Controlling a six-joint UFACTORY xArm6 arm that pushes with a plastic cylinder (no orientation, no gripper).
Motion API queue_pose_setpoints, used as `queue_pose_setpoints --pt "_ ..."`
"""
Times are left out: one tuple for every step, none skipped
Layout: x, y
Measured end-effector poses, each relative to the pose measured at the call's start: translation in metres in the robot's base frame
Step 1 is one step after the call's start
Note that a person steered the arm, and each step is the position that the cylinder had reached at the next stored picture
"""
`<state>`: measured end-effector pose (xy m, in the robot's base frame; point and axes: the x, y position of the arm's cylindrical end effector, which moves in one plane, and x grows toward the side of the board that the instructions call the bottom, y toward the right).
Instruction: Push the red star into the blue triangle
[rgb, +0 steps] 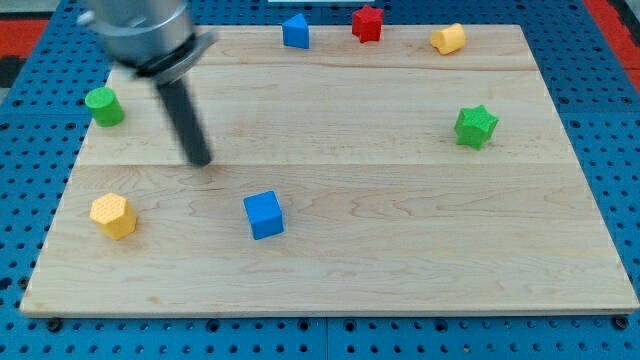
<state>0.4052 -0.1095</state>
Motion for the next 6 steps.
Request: queue_pose_setpoints --pt "-0.060 0.117" --pt "-0.104 0.238" --pt "-0.131 0.338" --pt "-0.202 0.398" --pt "-0.214 0.378" --pt "-0.213 0.339"
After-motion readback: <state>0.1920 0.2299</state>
